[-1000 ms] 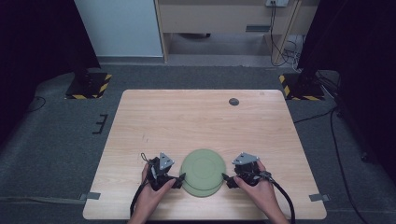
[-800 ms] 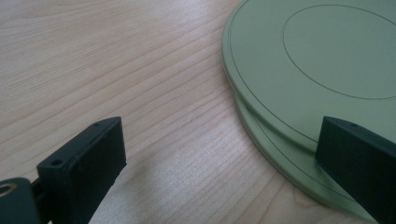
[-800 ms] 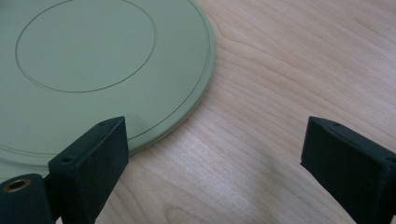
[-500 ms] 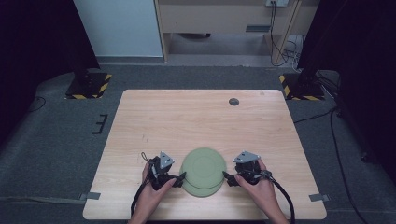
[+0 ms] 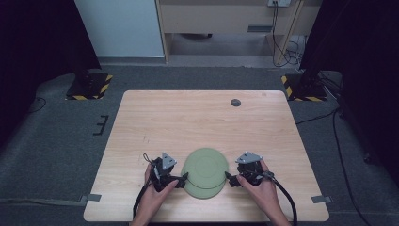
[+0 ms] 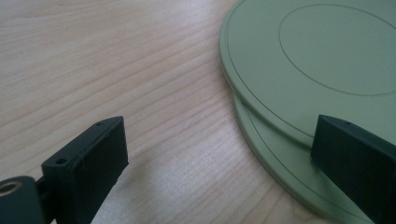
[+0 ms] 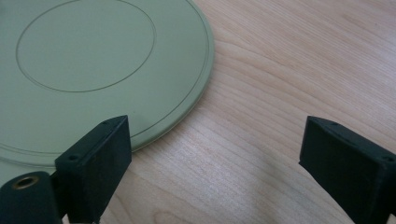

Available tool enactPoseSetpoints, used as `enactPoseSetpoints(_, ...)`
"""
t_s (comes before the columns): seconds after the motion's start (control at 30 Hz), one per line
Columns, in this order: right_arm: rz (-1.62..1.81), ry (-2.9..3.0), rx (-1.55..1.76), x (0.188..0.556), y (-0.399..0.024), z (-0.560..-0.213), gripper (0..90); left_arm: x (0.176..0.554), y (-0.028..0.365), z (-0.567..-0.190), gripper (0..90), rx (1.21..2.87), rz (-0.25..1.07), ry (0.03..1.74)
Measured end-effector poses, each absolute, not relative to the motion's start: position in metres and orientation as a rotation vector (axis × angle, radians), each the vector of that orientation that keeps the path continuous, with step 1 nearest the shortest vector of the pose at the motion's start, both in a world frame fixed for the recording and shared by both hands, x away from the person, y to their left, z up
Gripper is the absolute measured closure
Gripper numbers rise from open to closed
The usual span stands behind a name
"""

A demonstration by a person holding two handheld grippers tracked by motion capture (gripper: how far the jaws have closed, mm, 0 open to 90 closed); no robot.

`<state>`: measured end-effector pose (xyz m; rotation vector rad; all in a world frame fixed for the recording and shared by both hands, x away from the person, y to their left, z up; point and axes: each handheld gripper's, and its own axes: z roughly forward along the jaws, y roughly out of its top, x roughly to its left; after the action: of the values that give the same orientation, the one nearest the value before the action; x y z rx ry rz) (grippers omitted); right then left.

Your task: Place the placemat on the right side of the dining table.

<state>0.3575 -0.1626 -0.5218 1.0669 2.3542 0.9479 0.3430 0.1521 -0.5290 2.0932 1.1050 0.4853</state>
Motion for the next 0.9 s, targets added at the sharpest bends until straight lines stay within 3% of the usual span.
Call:
enactPoseSetpoints(0.53,0.958,2.346,1.089,0.3606,-0.1623,-0.5239,5.4,0.3455,0.1503,-0.5310,0.4,2.085,0.503,1.112)
enactPoseSetpoints(0.9,0.968,2.334,1.092,0.3568,-0.1650,-0.5261,8.9,0.3399,0.1469,-0.5305,2.6,2.087,0.503,1.102)
